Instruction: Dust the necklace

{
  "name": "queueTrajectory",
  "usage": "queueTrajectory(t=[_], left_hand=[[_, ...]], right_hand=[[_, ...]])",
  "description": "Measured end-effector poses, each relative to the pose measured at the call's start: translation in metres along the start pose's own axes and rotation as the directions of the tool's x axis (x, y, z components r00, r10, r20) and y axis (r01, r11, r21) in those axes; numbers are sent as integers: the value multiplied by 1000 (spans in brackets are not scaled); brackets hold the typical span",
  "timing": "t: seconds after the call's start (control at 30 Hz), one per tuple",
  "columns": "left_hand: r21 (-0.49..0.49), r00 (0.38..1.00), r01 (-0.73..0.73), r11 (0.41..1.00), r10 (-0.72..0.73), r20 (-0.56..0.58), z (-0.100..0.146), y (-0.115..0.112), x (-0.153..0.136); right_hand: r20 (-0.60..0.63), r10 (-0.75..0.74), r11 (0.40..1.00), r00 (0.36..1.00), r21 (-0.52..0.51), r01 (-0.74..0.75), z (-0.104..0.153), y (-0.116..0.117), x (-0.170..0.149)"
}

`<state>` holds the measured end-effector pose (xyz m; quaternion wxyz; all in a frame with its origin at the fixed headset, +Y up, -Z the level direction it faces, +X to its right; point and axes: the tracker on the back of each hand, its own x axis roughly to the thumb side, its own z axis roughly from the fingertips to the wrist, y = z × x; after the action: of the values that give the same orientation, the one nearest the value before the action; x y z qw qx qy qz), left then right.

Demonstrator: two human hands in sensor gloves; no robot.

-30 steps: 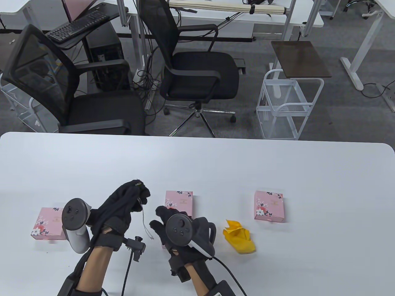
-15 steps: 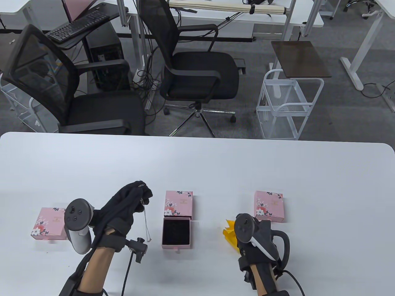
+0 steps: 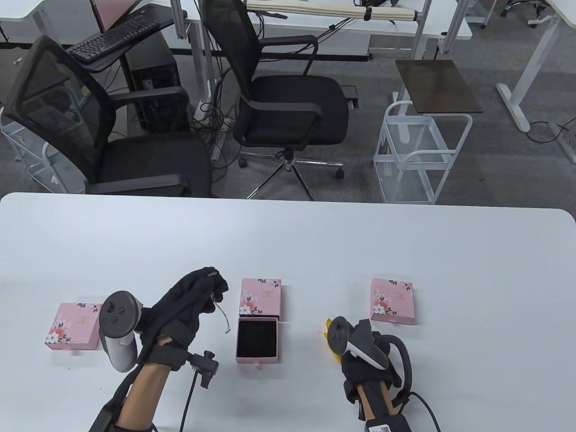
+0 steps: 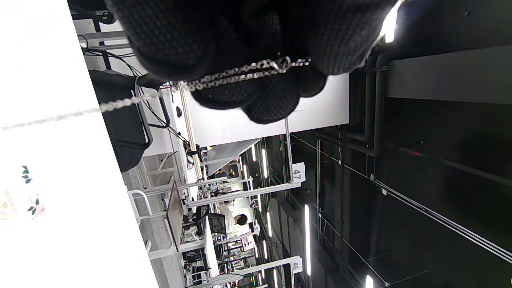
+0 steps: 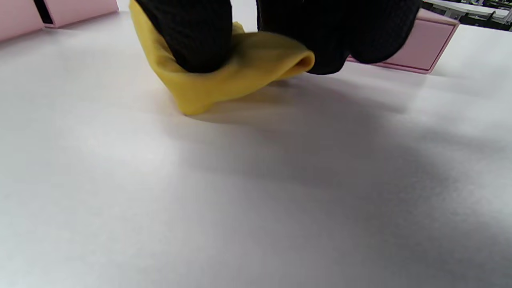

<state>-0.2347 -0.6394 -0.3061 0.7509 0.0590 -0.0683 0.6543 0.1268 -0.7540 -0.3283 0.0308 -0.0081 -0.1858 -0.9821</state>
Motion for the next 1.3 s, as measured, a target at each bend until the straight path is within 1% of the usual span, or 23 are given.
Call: queueTrajectory(t=[0.07,0.17,0.23,0.33,0.4,0.47,0.5,0.57,0.6,0.63,0.73,0.77,0.8,0.83,0.87,0.97,1.07,1.13,1.2,1.3], left_hand=[[1,1000,-1,1000,1,-1,0,0,0],[2,1000,-1,1000,1,-2,0,0,0],[1,1000,2,1000,-2,-3,-1,0,0],[1,1000,5,1000,-5,-6,-1,-1,-1],[-4,1000,8,1000,-8,-8,-1,-3,-2],[-13,1000,9,1000,-9,-7,-1,-3,-2],[-16,1000,11,1000,-11,-6,-1,-3,-2],[-18,1000,19,1000,-19,-4,-1,-3,-2],[-19,1000,22,1000,-22,-3,-1,-3,-2],[-18,1000,25,1000,-25,-3,-1,-3,-2],[-14,1000,24,1000,-24,-1,-2,-3,-3],[-18,1000,25,1000,-25,0,-2,-4,-3],[-28,1000,29,999,-29,0,-2,-4,-3],[-28,1000,29,999,-29,-2,-3,-5,-4],[-25,999,32,999,-32,-3,-3,-6,-4],[-24,999,49,998,-50,-10,-4,-8,-6],[-21,998,59,998,-59,-16,-3,-11,-7],[-20,998,58,998,-58,-18,-3,-12,-8],[-20,998,52,998,-53,-21,-3,-13,-8],[-6,997,79,997,-79,-16,-1,-14,-7]], right_hand=[[-2,3,1000,1000,-2,-4,-2,3,2],[7,51,996,999,-72,-50,-1,3,6],[6,32,996,999,-83,-31,-1,2,7],[9,-41,995,999,-88,41,1,0,6],[37,-133,975,990,-173,138,6,-8,7],[109,-265,926,958,-248,284,15,-22,11],[126,-293,912,948,-259,317,16,-25,12],[229,-423,824,877,-306,477,26,-43,20],[258,-456,793,852,-316,520,29,-48,23],[310,-507,736,804,-330,591,34,-57,30],[416,-601,591,682,-342,730,46,-78,46],[454,-621,553,639,-323,768,48,-83,52],[498,-658,491,564,-284,824,52,-89,60],[524,-675,458,520,-256,852,53,-91,65],[561,-699,403,444,-204,892,56,-95,74],[619,-718,329,317,-98,939,60,-100,93],[662,-698,313,272,-60,948,62,-102,109],[661,-699,319,272,-51,946,62,-101,114],[663,-688,345,295,-59,937,62,-99,118],[671,-658,369,343,-110,923,65,-99,119]])
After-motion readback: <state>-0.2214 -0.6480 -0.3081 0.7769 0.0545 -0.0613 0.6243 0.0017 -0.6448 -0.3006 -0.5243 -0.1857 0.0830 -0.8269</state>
